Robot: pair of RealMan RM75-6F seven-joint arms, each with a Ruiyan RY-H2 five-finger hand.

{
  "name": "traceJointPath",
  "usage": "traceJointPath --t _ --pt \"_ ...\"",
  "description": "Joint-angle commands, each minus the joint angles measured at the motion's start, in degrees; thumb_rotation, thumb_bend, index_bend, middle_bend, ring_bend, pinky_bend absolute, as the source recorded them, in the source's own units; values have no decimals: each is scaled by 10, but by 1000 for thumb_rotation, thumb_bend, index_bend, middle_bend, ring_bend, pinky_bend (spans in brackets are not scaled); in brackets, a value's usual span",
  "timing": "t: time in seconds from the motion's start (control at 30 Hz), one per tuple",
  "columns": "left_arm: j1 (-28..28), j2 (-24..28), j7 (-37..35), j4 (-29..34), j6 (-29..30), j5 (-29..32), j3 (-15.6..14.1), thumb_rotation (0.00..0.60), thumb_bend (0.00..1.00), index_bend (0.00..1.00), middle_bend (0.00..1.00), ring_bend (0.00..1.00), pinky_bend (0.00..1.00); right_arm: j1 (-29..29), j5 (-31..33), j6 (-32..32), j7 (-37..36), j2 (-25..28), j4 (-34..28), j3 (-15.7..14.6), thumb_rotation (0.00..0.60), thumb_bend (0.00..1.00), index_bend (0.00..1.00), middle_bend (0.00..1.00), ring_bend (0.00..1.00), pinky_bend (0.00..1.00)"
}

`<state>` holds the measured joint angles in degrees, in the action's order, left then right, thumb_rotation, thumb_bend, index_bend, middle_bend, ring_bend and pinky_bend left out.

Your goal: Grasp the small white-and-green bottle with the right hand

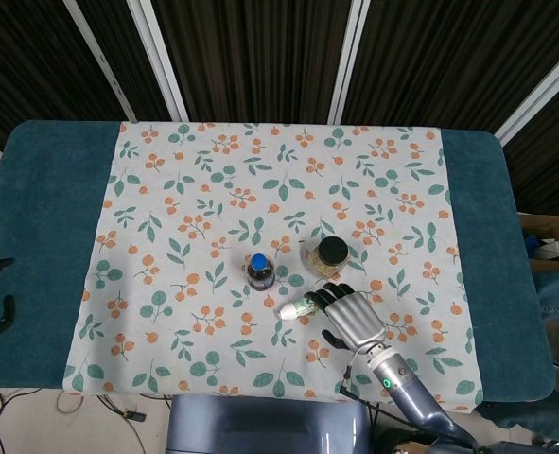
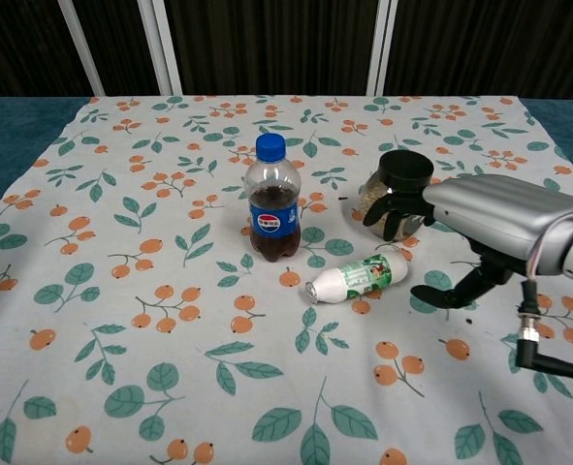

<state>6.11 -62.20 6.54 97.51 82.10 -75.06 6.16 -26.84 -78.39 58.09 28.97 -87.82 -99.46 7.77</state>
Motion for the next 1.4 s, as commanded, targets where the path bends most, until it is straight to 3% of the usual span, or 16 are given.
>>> traceJointPath --t 0.03,0.43,0.77,1.4 --pt "-1 0 0 3 -1 8 2 600 545 181 68 104 16 -16 19 -11 15 -20 15 9 600 378 234 312 210 272" --pt "0 4 -2 8 -4 18 6 600 545 180 62 104 16 -63 79 -40 47 -59 50 20 600 351 239 326 226 272" --pt "1 5 -3 10 -9 22 6 600 545 180 53 104 16 -90 116 -52 49 -85 90 19 600 351 358 374 291 272" --pt "1 3 1 12 -8 25 5 600 545 180 52 104 17 -108 134 -57 13 -83 123 6 600 353 424 468 384 313"
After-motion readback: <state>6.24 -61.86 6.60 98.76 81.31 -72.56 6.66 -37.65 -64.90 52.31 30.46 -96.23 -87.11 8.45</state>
